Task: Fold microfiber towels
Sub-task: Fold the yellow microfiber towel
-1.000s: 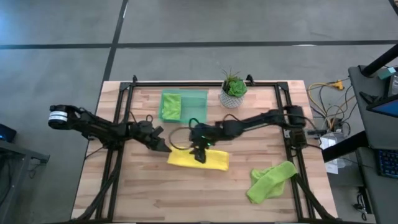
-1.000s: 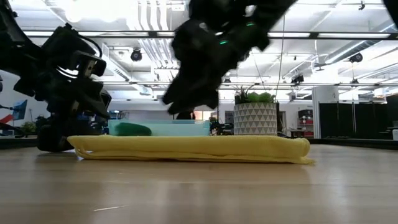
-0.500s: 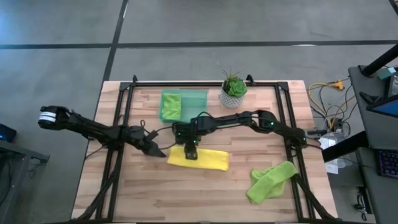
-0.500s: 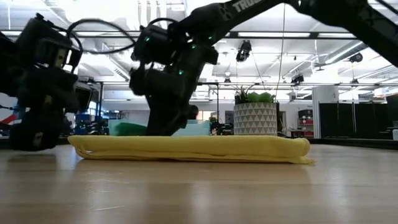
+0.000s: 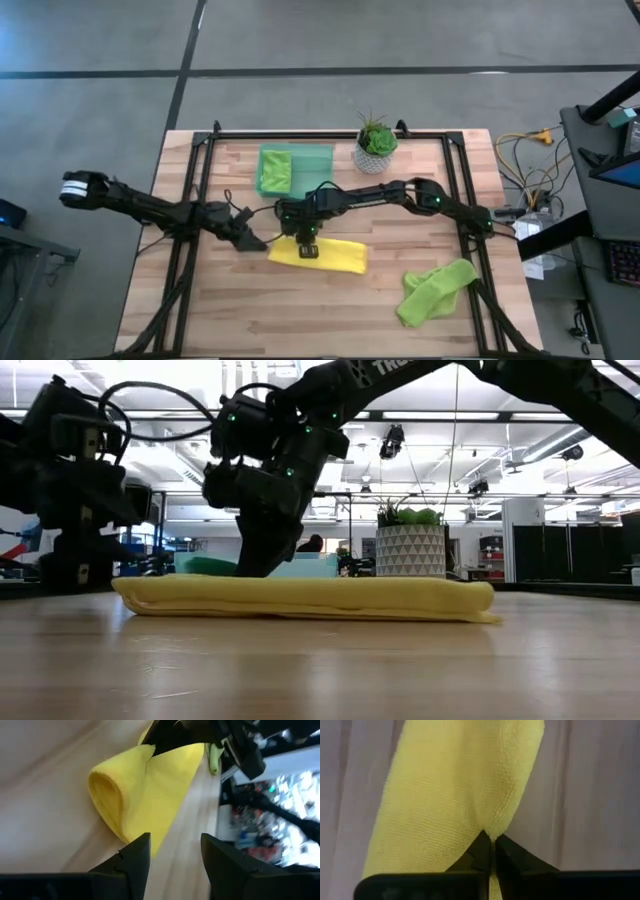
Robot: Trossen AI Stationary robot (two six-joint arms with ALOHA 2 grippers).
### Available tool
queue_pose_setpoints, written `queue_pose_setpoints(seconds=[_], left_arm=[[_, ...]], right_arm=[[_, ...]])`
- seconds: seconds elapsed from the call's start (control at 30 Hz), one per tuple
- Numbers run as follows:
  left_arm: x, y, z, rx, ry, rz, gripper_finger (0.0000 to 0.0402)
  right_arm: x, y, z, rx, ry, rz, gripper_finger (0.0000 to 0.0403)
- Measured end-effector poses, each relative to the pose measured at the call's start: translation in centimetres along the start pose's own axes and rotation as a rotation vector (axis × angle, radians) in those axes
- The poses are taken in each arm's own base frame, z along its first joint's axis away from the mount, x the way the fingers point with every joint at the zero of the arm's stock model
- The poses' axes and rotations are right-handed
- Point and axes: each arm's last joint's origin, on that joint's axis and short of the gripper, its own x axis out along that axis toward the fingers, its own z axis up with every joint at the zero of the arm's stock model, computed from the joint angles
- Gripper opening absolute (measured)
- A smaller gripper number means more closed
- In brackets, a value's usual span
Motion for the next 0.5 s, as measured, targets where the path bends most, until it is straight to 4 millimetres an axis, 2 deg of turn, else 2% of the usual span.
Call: queue_pose_setpoints(seconds=[0.13,0.37,0.5], left_arm=[[0.1,0.3,0.0,0.116,0.001,0.023,0.0159],[0.3,0.8,0.0,0.141,-0.04,0.092,0.0159],[0.4,0.6,0.1,0.247,-0.057,0.074,0.0159]], right_arm=[[-0.6,1.0,0.4,-0.049,-0.023,-0.023,0.001],[-1.6,2.5,0.8,-0.096,-0.047,-0.019,0.0009],[-2.1,3.1,1.1,-0.118,-0.07,-0.038,0.0009]])
